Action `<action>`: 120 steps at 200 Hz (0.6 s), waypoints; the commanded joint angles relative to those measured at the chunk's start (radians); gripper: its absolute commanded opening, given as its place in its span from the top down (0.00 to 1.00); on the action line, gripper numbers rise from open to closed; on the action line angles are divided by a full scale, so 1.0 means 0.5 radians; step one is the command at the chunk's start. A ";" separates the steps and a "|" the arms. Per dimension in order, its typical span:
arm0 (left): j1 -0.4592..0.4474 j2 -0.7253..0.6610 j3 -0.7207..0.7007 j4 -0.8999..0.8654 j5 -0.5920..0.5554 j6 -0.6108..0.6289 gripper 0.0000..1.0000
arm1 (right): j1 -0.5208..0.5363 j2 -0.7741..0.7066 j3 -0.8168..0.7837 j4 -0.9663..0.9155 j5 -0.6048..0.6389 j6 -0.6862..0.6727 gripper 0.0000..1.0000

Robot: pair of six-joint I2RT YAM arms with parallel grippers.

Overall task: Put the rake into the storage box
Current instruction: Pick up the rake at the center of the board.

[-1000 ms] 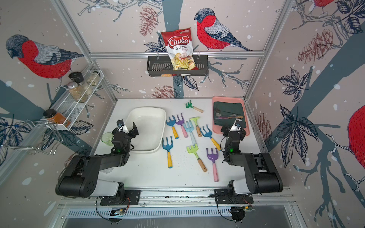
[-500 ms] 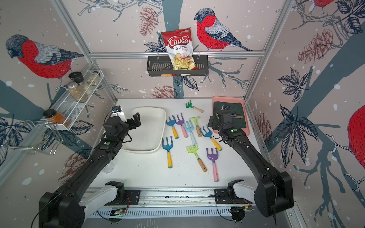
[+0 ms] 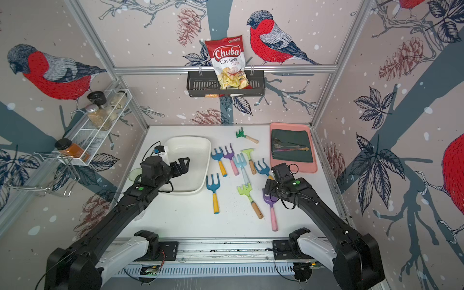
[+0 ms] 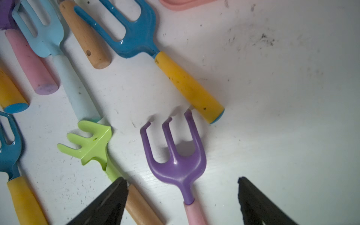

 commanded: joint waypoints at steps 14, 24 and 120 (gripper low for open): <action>-0.031 -0.004 -0.005 -0.050 0.103 -0.107 0.04 | 0.145 -0.052 -0.090 -0.169 0.004 0.279 0.13; -0.040 0.004 -0.006 -0.059 0.119 -0.120 0.05 | 0.211 -0.089 -0.129 -0.179 0.025 0.357 0.15; -0.111 0.095 -0.023 -0.061 0.216 -0.184 0.07 | 0.475 -0.156 -0.435 -0.089 0.068 0.694 0.38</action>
